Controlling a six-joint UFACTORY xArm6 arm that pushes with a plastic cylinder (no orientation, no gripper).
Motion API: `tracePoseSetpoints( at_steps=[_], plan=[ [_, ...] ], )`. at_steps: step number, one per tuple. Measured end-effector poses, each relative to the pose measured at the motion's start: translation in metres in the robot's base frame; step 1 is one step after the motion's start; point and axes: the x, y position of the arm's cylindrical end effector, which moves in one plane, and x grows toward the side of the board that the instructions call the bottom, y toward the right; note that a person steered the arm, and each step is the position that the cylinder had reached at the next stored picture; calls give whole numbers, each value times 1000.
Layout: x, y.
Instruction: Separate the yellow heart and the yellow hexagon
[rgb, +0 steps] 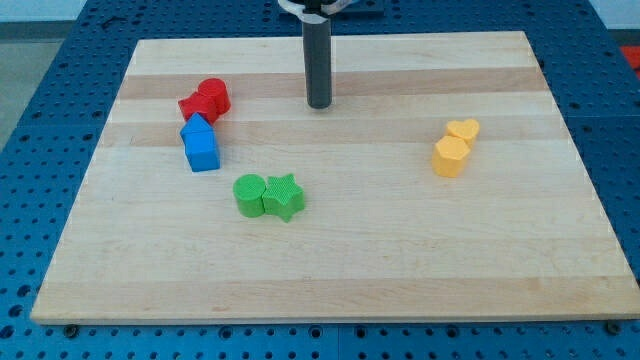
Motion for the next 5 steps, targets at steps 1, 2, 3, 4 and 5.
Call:
tracePoseSetpoints(
  at_steps=[1, 2, 3, 4, 5],
  plan=[
    [0, 0],
    [7, 12],
    [35, 32],
    [57, 39],
    [75, 32]
  ],
)
